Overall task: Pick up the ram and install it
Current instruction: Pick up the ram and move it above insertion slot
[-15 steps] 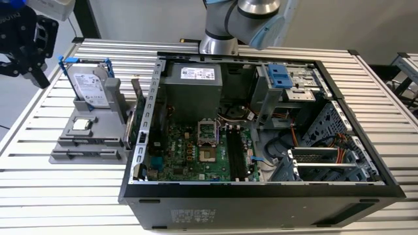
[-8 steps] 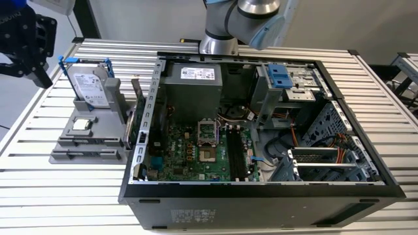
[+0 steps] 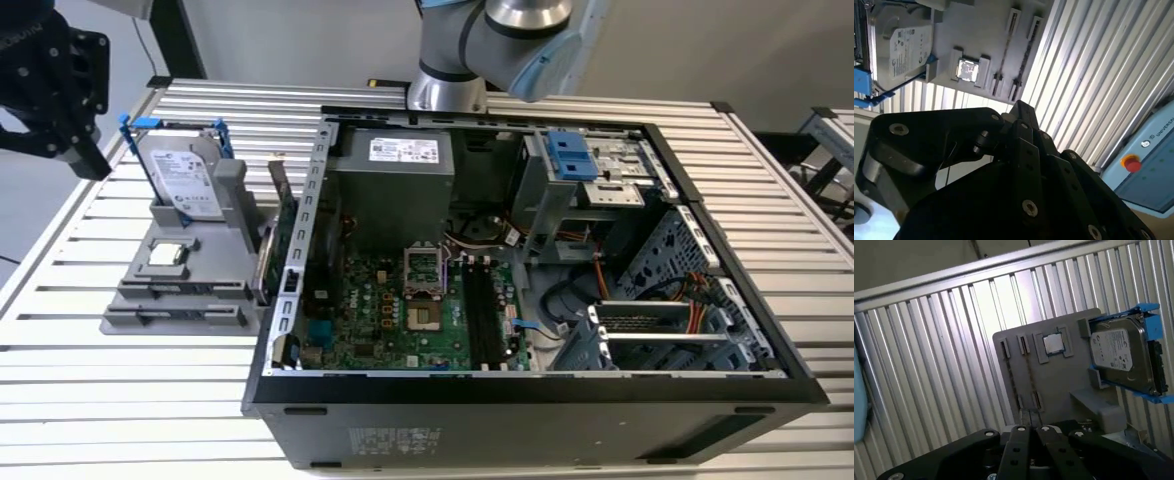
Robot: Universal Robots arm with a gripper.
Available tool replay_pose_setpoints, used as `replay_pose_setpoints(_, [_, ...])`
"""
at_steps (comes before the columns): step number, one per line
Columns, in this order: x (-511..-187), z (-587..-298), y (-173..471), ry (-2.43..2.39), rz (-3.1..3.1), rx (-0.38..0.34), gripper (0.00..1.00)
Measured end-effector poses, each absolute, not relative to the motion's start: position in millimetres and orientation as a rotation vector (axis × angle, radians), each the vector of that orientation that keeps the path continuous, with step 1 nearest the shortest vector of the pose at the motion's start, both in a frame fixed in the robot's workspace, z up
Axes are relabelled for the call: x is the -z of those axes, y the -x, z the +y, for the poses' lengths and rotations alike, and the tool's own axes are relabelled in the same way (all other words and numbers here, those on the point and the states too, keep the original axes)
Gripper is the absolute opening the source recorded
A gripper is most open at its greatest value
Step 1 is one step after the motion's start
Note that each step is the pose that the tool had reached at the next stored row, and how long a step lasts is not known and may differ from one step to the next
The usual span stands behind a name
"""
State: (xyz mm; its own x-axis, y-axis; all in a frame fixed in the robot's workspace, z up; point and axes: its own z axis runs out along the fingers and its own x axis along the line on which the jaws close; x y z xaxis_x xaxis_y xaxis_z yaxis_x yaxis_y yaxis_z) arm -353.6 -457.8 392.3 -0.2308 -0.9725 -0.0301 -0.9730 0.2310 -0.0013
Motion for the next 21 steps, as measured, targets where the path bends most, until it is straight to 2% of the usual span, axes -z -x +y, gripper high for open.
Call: replay_pose_setpoints(21, [-391.4,-457.8,353.7,2.248,2.124,-0.075,0.0])
